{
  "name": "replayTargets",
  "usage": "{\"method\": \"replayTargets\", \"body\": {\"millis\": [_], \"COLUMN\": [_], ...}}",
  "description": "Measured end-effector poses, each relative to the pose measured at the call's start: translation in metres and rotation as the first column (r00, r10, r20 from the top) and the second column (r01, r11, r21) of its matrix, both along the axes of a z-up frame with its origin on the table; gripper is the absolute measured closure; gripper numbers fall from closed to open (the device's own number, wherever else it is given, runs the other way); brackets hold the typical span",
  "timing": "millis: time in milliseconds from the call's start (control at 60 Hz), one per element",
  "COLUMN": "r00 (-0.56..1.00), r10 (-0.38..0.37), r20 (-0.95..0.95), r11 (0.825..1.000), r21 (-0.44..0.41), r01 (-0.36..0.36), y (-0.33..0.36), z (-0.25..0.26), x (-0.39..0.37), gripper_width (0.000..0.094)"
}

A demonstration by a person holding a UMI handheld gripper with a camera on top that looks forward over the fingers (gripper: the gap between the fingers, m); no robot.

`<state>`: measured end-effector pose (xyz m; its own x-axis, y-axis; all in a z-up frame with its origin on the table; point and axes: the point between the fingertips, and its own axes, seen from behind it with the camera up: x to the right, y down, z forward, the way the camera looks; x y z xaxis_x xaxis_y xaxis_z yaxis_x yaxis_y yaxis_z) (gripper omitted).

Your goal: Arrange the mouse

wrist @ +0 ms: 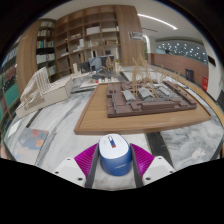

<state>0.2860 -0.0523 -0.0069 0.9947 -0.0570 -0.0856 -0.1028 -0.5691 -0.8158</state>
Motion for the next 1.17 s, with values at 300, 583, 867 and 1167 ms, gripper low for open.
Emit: {"method": "replayTargets", "body": {"millis": [300,583,867,1167], "r00": [0.99,1.0,0.999,0.986], "r10": [-0.13,0.001,0.035,0.107], "r20": [-0.051,0.02,0.037,-0.131], "r11": [0.979,0.999,0.995,0.993], "r21": [0.151,0.054,-0.099,-0.039], "r01": [0.137,-0.002,-0.031,-0.112], "y": [-0.023,-0.034,-0.032,-0.091], "z": [0.106,0.046,-0.008,0.048], "x": [-0.103,-0.336,-0.352,-0.331], "gripper_width": [0.0513,0.0517,0.0295,0.0112]}}
